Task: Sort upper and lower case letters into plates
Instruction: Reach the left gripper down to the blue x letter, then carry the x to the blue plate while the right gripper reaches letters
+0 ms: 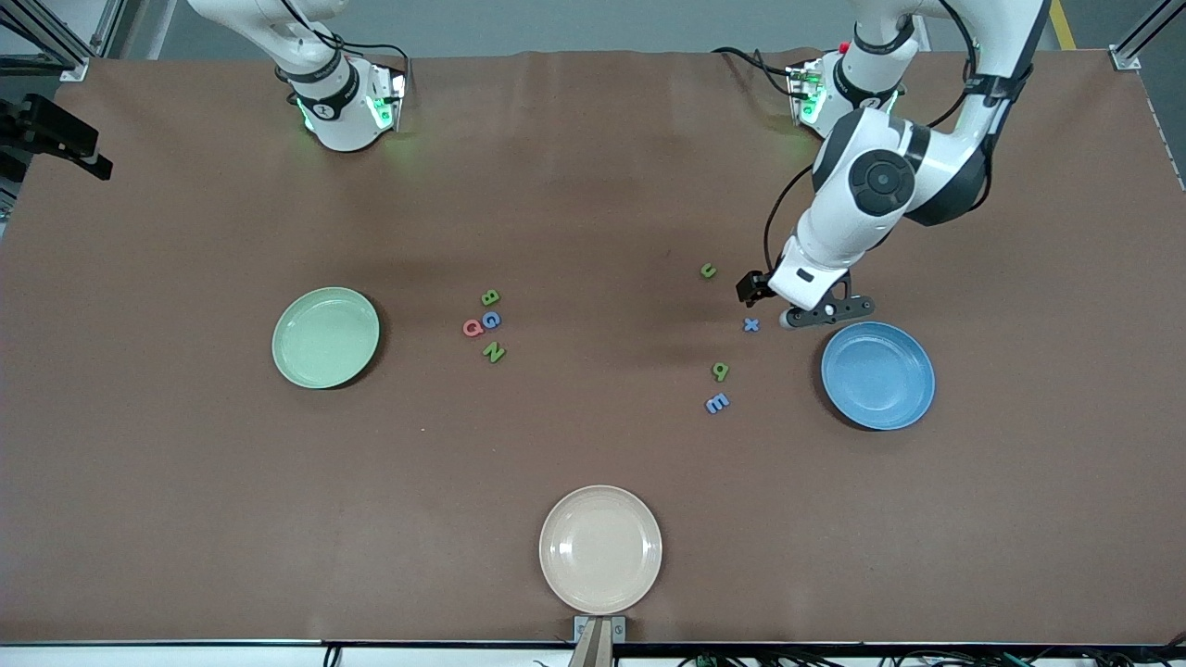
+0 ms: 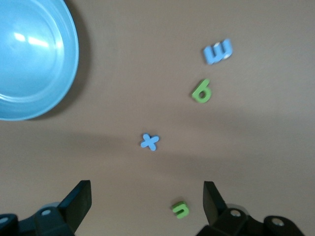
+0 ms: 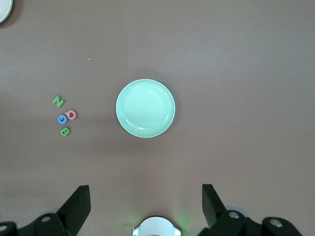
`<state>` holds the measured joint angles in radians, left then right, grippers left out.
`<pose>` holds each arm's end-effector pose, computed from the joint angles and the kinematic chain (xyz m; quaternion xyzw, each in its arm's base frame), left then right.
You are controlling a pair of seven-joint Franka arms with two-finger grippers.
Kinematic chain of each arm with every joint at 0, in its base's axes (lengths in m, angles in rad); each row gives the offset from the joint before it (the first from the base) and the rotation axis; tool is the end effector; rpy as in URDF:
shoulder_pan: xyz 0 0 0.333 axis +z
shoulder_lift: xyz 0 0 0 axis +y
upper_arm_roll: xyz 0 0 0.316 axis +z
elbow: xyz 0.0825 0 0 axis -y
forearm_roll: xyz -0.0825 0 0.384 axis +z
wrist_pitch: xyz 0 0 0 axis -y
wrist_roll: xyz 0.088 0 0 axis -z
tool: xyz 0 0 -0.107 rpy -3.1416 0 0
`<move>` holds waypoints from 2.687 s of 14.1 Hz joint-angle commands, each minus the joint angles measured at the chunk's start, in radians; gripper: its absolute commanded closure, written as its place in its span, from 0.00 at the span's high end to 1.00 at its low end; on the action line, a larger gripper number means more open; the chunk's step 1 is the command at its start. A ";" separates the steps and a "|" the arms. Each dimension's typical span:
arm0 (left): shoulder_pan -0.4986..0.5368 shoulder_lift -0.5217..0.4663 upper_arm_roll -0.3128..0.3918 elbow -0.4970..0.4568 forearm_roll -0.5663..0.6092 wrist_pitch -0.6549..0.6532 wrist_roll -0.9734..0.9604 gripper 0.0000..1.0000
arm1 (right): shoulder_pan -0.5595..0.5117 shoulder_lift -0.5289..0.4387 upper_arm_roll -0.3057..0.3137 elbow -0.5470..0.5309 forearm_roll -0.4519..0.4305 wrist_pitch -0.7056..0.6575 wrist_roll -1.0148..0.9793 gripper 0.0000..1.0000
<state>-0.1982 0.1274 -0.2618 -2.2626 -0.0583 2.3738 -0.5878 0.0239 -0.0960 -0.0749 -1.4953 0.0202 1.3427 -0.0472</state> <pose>0.4755 -0.2361 0.3057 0.9956 0.0858 -0.0237 0.0285 0.4974 -0.0253 0.6904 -0.9995 -0.0004 0.0277 0.0149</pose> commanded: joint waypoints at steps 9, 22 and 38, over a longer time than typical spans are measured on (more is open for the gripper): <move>0.000 0.219 -0.010 -0.068 0.110 0.329 -0.064 1.00 | -0.009 0.045 0.000 -0.005 -0.006 0.003 -0.007 1.00; 0.011 0.291 -0.008 -0.038 0.199 0.352 -0.066 0.63 | 0.149 0.223 0.006 -0.101 0.072 0.155 0.526 1.00; 0.074 0.146 -0.008 -0.028 0.207 0.208 -0.025 0.06 | 0.593 0.533 0.003 -0.487 0.067 1.078 1.308 0.92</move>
<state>-0.1638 0.3608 -0.2655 -2.2849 0.1225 2.6643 -0.6299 0.5895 0.3850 -0.0595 -1.9940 0.0936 2.3690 1.2203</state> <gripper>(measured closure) 0.727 0.018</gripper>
